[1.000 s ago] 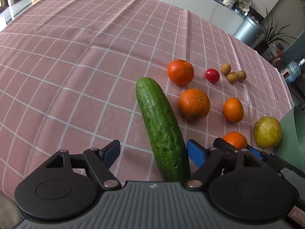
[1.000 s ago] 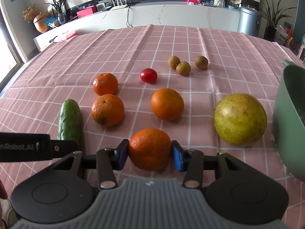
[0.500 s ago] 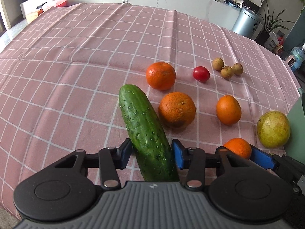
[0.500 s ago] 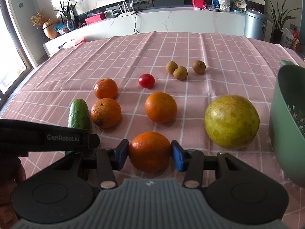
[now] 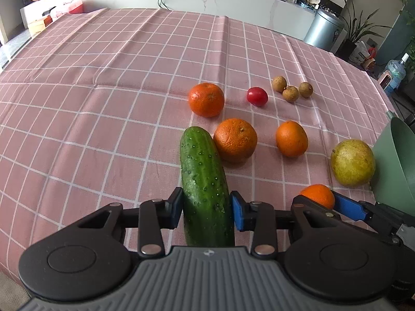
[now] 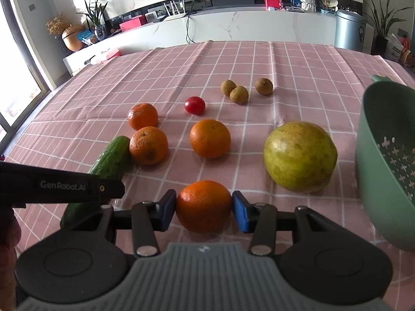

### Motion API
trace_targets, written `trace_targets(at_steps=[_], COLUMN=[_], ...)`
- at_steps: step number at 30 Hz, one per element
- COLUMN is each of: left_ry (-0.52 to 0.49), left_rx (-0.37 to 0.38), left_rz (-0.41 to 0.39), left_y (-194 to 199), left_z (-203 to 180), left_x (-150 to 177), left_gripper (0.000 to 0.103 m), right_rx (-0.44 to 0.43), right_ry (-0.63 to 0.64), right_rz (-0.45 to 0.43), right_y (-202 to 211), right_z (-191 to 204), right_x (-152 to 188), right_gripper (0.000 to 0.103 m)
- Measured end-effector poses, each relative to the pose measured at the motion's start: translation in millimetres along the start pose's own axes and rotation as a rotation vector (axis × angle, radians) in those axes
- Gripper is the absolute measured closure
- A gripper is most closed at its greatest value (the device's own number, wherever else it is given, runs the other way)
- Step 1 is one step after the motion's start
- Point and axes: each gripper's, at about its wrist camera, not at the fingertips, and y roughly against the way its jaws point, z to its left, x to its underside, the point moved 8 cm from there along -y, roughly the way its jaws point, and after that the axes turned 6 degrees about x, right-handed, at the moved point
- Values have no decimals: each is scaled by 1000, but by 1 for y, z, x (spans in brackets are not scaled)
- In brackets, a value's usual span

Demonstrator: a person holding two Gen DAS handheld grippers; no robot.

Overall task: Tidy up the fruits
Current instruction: 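Carry cucumber and orange into the green colander and open both tools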

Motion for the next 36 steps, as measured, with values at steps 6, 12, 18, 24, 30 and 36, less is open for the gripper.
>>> trace_targets(at_steps=[6,12,18,24,30,36], left_ry=[10,-22,-63,-136,-218,-354], left_rx=[17,4,29,95,194,284], left_rz=[-42,-102,-145,-163,-162,-128], left_y=[25,53,70,74,64,38], left_z=[0,-8,-33,-78,-136,-199], left_x=[1,-8,-15,-20,-27,-29], left_gripper=[60,60,59,59,60,59], right_rx=[17,23,54,103,166,233], right_ry=[-5,6,10,-17,-60,-111], right_rz=[-8,-42,-95,-131,-137,-134], right_y=[16,41,72,98,112,116], right_z=[-7,-5,-18,-53,-97,-152], right_x=[3,-3,-15,-26,-32,-42], right_gripper=[59,59,59,59,59,59])
